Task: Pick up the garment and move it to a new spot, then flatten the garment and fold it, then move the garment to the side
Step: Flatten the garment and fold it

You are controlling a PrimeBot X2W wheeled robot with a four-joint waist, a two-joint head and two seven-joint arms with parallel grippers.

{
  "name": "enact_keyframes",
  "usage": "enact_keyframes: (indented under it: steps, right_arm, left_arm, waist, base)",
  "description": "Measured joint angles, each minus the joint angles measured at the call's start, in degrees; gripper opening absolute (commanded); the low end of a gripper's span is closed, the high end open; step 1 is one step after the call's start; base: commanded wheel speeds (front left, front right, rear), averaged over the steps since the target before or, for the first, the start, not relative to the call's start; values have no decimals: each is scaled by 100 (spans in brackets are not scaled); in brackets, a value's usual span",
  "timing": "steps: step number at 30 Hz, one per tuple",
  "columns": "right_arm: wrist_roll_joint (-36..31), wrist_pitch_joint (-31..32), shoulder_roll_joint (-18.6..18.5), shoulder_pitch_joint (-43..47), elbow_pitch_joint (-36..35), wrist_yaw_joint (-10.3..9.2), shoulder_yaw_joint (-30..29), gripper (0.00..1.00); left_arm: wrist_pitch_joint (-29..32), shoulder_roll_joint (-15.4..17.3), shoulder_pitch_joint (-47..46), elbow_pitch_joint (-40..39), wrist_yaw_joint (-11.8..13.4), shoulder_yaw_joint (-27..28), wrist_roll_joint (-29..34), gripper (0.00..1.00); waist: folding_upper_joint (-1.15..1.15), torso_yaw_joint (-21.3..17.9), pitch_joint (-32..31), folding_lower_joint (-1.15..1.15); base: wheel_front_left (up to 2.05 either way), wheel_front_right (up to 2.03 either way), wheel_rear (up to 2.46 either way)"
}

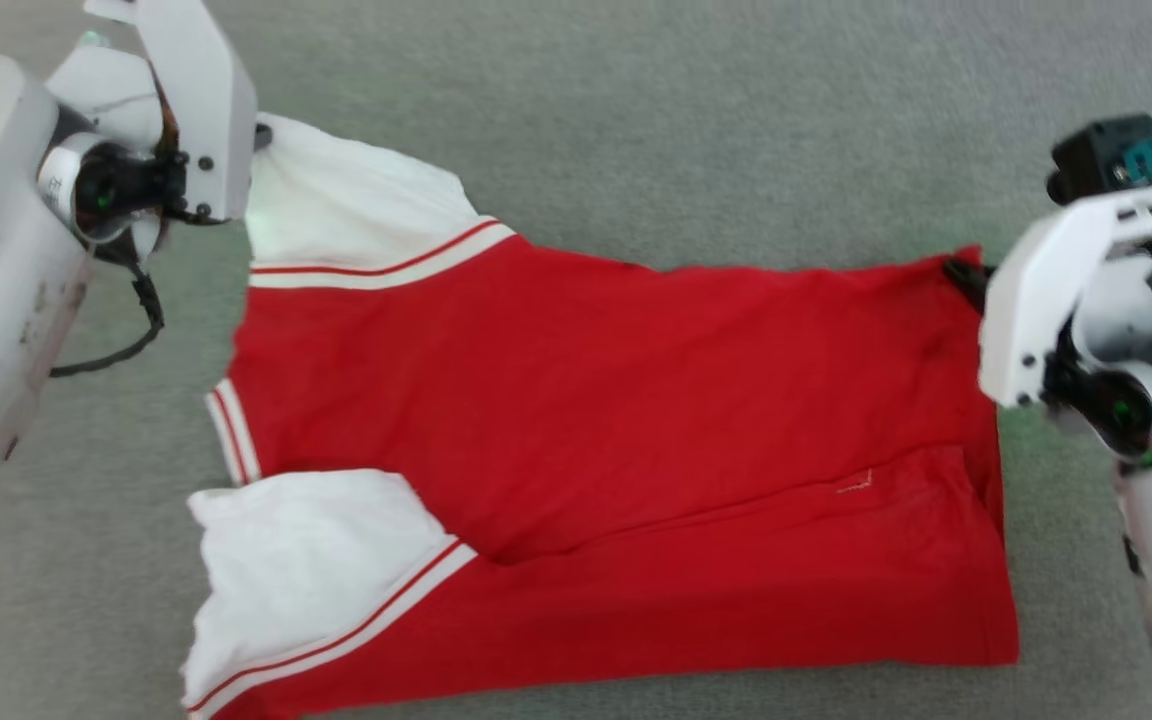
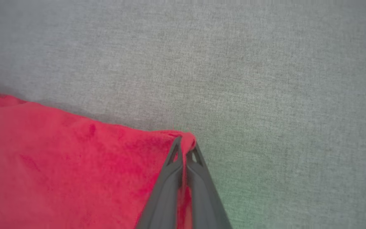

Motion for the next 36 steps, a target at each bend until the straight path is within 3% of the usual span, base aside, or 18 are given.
enact_keyframes:
  steps: [4,9,13,18,23,27,33,34,35,36]
  right_arm:
    - [168,58,-235,462,-480,0,-2,0]
    - [274,300,-463,1165,-1074,0,-168,0]
    - [374,544,-577,1739,-1553,0,-332,0]
    - [433,889,-600,2480,-2039,0,-616,0]
    - [379,1121,-482,3055,-2207,0,-809,0]
    - [368,1168,-346,3210,-2169,0,-877,0]
    - [291,1201,-138,3143,-1770,0,-794,0]
    - [283,1151,-144,3089,-1716,0,-754,16]
    - [278,1122,-156,3038,-1657,0,-726,30]
    - [287,1078,-153,2988,-1604,0,-713,100]
  left_arm:
    - [44,177,187,-482,21,-3,-53,0]
    - [116,605,653,-1539,370,-9,-122,0]
    - [256,1147,1223,-2732,892,13,-247,0]
    - [420,1870,2135,-4486,1741,-52,-452,0]
    - [410,2192,2958,-5469,2316,-221,-636,0]
    - [328,2167,3356,-5455,2382,-363,-775,0]
    - [103,1750,3592,-4670,2156,-427,-955,0]
    - [100,1686,3602,-4557,2100,-426,-990,0]
    - [85,1621,3609,-4439,2033,-424,-1032,7]
    - [26,1567,3610,-4348,1959,-420,-1031,22]
  waist:
    - [0,164,-216,0]
    - [0,374,-511,0]
    - [0,536,-741,0]
    - [0,728,-953,0]
    - [0,883,-1042,0]
    - [0,886,-1047,0]
    - [0,810,-1064,0]
    - [0,797,-1067,0]
    - [0,791,-1075,0]
    - [0,785,-1084,0]
  base:
    - [0,0,0]
    - [0,0,0]
    - [0,0,0]
    - [0,0,0]
    - [0,0,0]
    - [0,0,0]
    - [0,0,0]
    - [0,0,0]
    - [0,0,0]
    - [0,0,0]
